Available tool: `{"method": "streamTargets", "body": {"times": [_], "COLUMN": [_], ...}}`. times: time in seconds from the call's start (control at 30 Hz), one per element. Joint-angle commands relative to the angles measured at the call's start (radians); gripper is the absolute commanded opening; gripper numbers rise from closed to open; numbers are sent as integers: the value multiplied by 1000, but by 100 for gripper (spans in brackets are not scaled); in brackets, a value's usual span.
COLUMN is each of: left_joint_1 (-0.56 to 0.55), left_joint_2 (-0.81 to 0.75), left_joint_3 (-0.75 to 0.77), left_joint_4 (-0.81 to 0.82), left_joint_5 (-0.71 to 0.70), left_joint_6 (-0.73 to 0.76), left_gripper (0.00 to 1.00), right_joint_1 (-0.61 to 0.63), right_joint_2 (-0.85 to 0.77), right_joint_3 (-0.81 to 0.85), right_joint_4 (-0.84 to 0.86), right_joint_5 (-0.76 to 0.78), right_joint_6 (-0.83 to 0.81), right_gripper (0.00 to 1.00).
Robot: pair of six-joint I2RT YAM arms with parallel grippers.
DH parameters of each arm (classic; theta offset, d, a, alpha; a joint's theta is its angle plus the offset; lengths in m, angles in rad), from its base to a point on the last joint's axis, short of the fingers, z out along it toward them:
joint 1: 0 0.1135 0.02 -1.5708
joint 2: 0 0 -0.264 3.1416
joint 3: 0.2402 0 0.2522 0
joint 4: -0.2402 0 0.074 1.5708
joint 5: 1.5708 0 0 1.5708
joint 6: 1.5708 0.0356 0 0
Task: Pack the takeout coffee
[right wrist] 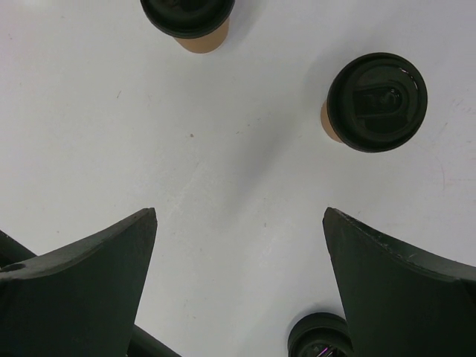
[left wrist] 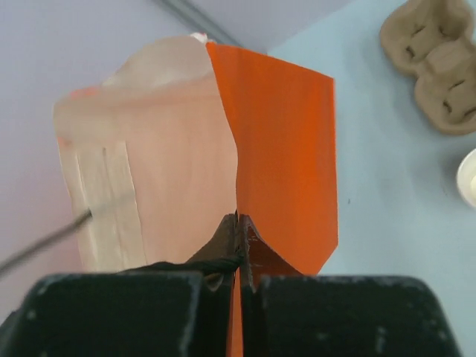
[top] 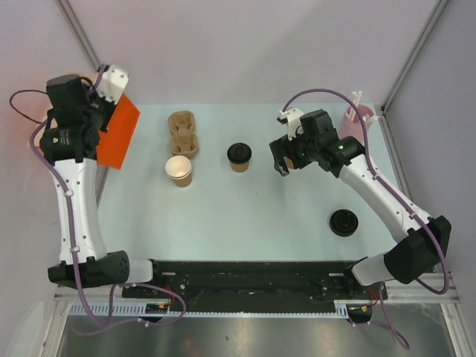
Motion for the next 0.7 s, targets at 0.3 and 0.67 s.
{"method": "streamTargets", "body": {"times": [0.3, 0.67], "left_joint_1": [-645, -1029], "left_joint_2": [6, -84], "left_joint_3": [266, 162], "left_joint_4": [24, -314], "left_joint_5": [-124, -39], "left_joint_6": [13, -35], "left_gripper": [0, 0], "right_joint_1": [-210, -324], "right_joint_2": [-186, -272], "right_joint_3": [-126, -194], "right_joint_4": [103, 109], "right_joint_5": [28, -9], "right_joint_6": [217, 232], "right_gripper": [100, 100]}}
